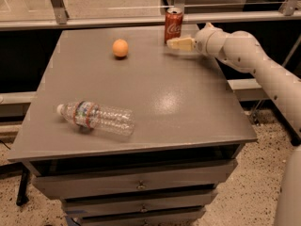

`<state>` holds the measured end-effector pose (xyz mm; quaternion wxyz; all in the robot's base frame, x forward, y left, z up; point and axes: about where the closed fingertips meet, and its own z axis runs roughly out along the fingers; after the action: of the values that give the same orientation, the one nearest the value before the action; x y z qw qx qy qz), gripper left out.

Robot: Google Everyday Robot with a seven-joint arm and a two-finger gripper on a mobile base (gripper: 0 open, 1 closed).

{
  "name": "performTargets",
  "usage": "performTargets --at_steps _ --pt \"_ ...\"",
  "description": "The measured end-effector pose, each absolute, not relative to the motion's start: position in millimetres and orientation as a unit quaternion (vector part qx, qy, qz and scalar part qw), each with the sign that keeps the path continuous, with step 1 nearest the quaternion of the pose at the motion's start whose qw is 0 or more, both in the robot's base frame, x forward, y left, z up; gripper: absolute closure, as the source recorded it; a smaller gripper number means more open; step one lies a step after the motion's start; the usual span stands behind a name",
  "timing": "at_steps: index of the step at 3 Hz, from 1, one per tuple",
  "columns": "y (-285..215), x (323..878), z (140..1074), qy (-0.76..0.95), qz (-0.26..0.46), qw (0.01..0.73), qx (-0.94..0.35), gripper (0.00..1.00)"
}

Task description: Move coke can near orange

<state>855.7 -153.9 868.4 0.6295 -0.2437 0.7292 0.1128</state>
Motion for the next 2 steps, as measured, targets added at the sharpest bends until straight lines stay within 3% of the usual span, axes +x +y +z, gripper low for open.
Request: performTargets --at_steps 2 --pt "-132.5 898.3 880.9 0.709 0.14 0.652 -0.23 0.0"
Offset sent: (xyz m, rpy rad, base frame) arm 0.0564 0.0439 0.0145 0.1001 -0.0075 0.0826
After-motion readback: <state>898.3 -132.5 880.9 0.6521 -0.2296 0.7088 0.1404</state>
